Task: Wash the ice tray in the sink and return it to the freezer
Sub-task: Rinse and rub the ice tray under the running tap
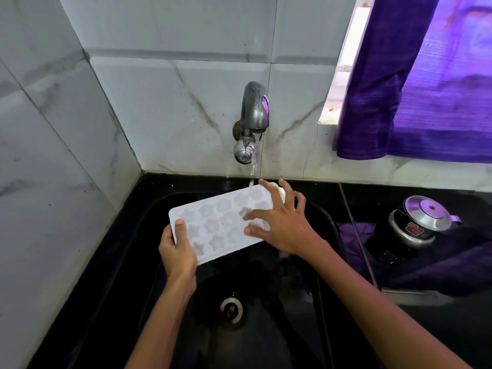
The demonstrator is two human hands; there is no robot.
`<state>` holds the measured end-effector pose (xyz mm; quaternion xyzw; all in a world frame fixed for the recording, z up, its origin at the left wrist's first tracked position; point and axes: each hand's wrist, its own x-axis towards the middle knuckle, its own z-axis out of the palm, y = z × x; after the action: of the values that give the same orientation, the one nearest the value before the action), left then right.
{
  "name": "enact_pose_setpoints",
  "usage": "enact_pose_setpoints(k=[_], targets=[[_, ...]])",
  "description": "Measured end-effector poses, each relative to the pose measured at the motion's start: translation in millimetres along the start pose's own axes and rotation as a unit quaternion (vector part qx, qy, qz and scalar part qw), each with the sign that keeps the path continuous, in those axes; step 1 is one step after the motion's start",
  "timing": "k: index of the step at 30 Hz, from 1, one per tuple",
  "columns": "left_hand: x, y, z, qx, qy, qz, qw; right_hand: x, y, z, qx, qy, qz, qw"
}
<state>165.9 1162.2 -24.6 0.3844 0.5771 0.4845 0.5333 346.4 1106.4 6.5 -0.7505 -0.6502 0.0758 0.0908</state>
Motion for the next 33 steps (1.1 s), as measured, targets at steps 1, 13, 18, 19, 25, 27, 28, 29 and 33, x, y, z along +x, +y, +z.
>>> enact_pose_setpoints(k=[1,13,18,19,25,27,28,29,33], targets=[[0.0,0.9,1.1,-0.002,0.002,0.003,1.000,-0.2,-0.3,1.0,-0.008,-0.009,-0.003,1.000],[0.5,-2.5,6.0,-0.007,-0.002,-0.011,1.000,11.6,-6.6,-0.4,-0.082,0.039,0.006,0.996],[-2.5,-2.5,5.4,-0.009,-0.002,-0.016,1.000,12.6,-3.6,6.7,-0.087,0.066,-0.042,0.993],[-3.1,-3.3,5.4,-0.007,-0.003,-0.018,1.000,13.1,-3.2,6.8,-0.085,0.079,-0.037,0.993],[-6.8,-1.9,7.2,-0.010,-0.006,-0.022,1.000,13.3,-4.5,-7.4,-0.113,0.043,0.005,0.993],[-6.9,-0.1,7.5,-0.014,-0.005,-0.020,1.000,13.4,-5.0,-2.4,-0.130,0.025,-0.001,0.991],[-6.7,1.0,7.6,-0.014,-0.004,-0.018,1.000,13.7,-5.9,0.8,-0.139,0.038,-0.003,0.990],[-6.2,1.5,7.7,-0.014,-0.003,-0.016,1.000,14.3,-6.5,3.0,-0.140,0.058,-0.004,0.988],[-6.0,1.8,8.3,-0.016,0.011,-0.008,1.000,13.1,-7.6,-0.5,-0.076,0.093,0.002,0.993]])
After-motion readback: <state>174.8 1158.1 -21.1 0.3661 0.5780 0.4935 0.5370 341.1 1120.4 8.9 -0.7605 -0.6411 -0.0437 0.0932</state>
